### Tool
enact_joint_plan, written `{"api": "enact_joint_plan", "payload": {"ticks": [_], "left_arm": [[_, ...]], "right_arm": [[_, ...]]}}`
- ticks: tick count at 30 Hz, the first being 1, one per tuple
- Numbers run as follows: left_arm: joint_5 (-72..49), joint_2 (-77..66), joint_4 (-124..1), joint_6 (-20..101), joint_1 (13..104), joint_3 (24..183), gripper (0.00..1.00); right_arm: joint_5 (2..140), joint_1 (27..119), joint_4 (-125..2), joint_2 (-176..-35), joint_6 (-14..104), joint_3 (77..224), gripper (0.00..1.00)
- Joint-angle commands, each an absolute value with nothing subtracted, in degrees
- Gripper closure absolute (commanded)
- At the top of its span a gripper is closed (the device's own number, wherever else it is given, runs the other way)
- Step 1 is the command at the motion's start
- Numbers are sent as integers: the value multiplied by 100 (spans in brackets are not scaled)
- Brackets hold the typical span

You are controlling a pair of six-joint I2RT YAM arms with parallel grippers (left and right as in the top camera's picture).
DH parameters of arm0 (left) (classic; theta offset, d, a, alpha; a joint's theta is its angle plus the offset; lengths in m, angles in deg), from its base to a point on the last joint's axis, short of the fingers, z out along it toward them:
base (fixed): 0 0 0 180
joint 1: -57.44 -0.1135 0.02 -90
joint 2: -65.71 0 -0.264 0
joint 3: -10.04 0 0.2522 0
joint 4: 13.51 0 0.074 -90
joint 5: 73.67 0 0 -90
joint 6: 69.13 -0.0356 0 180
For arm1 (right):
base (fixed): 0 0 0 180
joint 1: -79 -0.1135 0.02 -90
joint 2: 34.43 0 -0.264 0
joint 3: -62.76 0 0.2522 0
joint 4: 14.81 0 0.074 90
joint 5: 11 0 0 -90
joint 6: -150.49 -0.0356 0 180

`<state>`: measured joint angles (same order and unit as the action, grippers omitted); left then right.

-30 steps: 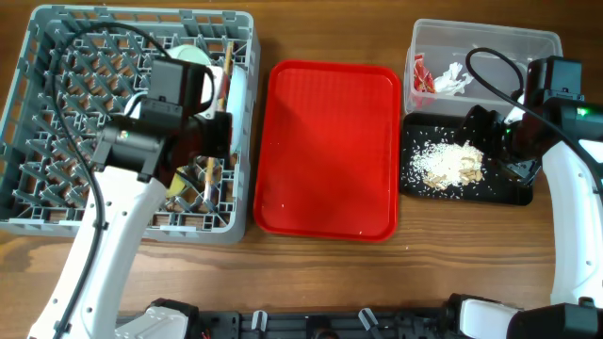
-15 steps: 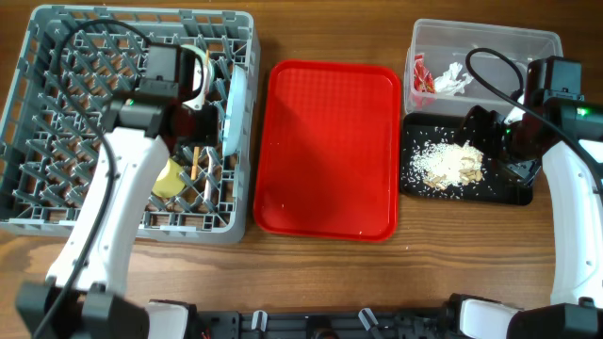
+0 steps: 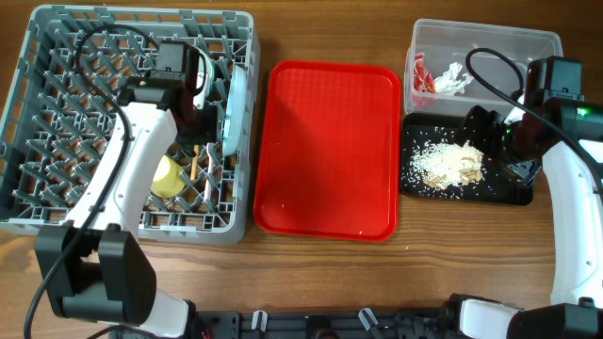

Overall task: Sort waste into correct bins and load items into the dishwasher rack
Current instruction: 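Carry the chopstick into the rack and insert it upright, then release the chopstick and withdraw the left gripper from the rack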

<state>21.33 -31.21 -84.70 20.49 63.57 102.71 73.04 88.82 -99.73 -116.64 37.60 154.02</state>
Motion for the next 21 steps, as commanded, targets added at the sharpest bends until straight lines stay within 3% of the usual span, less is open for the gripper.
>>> {"api": "enact_joint_plan", "payload": {"ticks": [1,12,15,18,21], "left_arm": [[2240,-3180,-8453,1959,6202,10324,96],[2218,-3180,-8451,1961,6193,10324,93],[2218,-3180,-8451,1961,6193,10324,65],[2218,-3180,-8451,1961,6193,10324,48],[2220,-3180,-8449,1961,6193,10324,45]], "right_arm": [[7302,8887,-9980,-11590,3806,15467,0],[7302,8887,-9982,-11590,3804,15467,0],[7302,8887,-9982,-11590,3806,15467,0],[7302,8887,-9982,-11590,3806,15467,0],[7302,8887,-9982,-11590,3806,15467,0]]}}
